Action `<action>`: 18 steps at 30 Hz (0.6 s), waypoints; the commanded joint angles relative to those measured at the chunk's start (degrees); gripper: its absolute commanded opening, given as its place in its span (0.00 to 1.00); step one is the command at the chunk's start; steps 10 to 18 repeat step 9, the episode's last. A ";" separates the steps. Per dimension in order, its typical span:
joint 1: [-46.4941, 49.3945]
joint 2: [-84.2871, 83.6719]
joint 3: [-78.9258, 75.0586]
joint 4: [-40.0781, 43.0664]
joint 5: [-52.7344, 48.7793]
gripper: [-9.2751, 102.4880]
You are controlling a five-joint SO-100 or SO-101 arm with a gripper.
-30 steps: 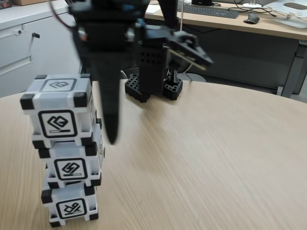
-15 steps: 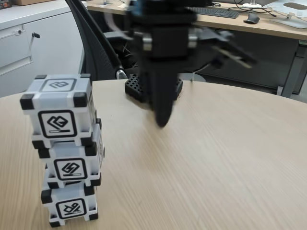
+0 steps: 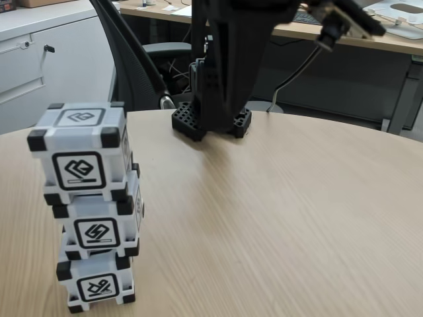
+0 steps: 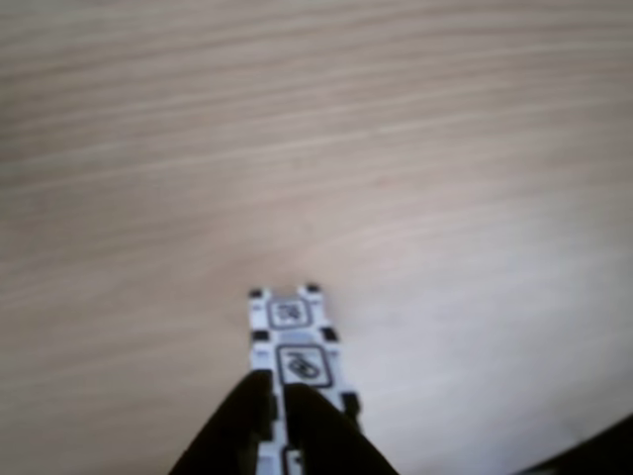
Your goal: Stack cubes from left to right.
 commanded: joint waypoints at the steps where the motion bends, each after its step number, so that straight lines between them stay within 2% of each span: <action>1: 0.35 3.08 -0.35 0.00 0.44 0.08; 18: 0.53 3.08 -0.53 0.00 0.70 0.08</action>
